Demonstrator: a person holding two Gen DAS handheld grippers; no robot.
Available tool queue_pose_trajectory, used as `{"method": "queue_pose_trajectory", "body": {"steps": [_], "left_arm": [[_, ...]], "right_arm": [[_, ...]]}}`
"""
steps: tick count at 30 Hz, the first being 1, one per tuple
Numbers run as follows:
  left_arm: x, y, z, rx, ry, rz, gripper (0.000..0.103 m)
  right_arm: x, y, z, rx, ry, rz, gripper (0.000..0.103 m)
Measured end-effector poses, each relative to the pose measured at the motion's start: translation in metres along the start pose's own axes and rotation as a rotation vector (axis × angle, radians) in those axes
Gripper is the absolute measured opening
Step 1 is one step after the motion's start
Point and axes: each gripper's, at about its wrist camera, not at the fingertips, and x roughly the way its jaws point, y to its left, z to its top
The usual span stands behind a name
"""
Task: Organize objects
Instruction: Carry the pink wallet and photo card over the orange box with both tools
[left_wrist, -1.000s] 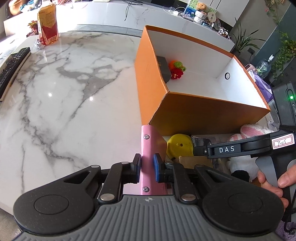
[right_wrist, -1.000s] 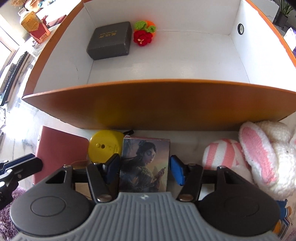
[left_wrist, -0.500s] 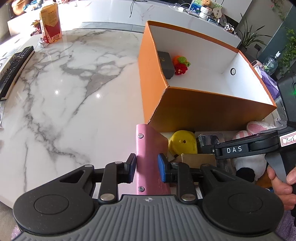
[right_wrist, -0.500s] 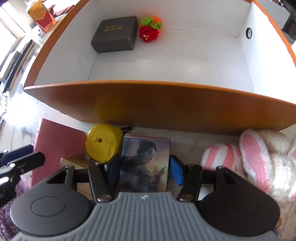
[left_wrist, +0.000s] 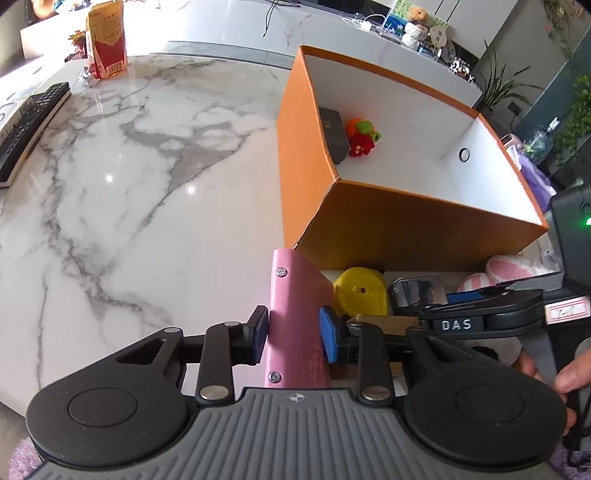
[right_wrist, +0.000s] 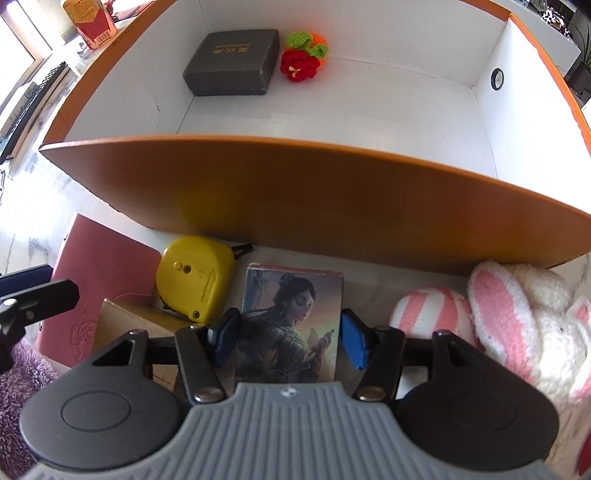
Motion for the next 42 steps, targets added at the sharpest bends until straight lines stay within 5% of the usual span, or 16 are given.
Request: {"method": "queue_pose_trajectory", "body": {"steps": [2,8,12,18,31,42], "left_arm": [[-0.006,0.003,0.000,-0.041,-0.007,-0.070,0.030],[0.000,-0.005,-0.001,-0.024,-0.001,-0.016,0.030],[0.010,0.010,-0.005,-0.146,0.055,-0.122,0.029],[0.016,0.010,-0.012,-0.164,0.038,-0.069,0.022],[-0.052,-0.016,0.000,-0.064,-0.147,-0.040,0.020],[-0.085,-0.053,0.048,0.071,-0.250,-0.090,0.020]], "right_arm": [[0.000,-0.001,-0.001,-0.003,-0.004,0.002,0.060],[-0.002,-0.003,-0.001,-0.005,-0.011,0.010,0.060],[-0.001,-0.001,-0.002,-0.004,-0.021,0.017,0.060],[0.000,0.000,-0.001,-0.009,-0.029,0.022,0.060],[-0.049,-0.003,-0.012,-0.004,-0.161,0.096,0.060],[-0.147,-0.007,-0.003,-0.048,-0.399,0.157,0.060]]}}
